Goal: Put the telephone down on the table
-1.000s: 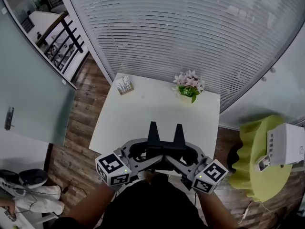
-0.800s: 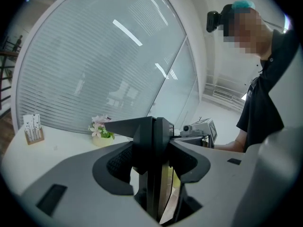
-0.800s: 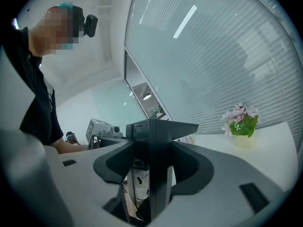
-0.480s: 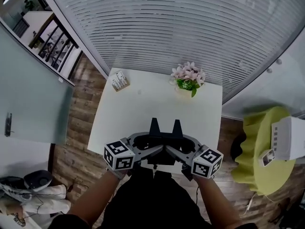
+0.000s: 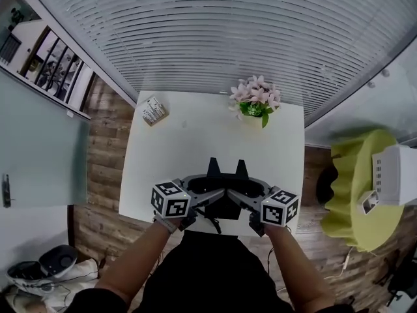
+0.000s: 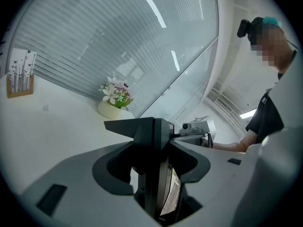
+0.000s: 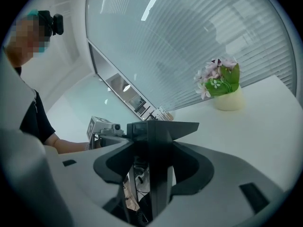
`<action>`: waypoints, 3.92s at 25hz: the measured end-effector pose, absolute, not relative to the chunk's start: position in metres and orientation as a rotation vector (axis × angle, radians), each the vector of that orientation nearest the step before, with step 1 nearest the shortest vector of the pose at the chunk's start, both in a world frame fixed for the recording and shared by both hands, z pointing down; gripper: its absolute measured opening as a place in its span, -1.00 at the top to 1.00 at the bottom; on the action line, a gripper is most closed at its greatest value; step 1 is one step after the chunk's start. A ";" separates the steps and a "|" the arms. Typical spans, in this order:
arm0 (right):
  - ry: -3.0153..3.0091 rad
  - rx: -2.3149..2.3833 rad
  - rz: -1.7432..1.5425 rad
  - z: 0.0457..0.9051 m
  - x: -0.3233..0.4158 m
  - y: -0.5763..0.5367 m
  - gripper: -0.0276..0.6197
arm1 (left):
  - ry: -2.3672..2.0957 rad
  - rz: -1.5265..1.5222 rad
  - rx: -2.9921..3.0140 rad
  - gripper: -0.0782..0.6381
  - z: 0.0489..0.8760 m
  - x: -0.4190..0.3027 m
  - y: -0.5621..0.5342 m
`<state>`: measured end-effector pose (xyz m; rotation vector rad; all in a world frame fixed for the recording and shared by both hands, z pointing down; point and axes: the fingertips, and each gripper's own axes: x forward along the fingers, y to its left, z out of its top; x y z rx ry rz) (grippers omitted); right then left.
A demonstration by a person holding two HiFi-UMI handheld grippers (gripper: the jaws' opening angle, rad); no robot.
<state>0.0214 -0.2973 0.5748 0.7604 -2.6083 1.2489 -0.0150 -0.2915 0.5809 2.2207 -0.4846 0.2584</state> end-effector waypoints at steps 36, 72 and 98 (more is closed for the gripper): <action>-2.393 0.793 1.483 0.685 0.013 -0.348 0.11 | -0.362 0.329 2.031 0.13 0.686 -0.022 -0.346; -2.353 0.924 1.304 0.672 0.036 -0.344 0.10 | -0.625 0.354 2.067 0.06 0.662 -0.060 -0.344; -2.795 1.108 0.442 0.420 0.015 -0.296 0.73 | -0.772 0.210 2.741 0.31 0.421 -0.040 -0.293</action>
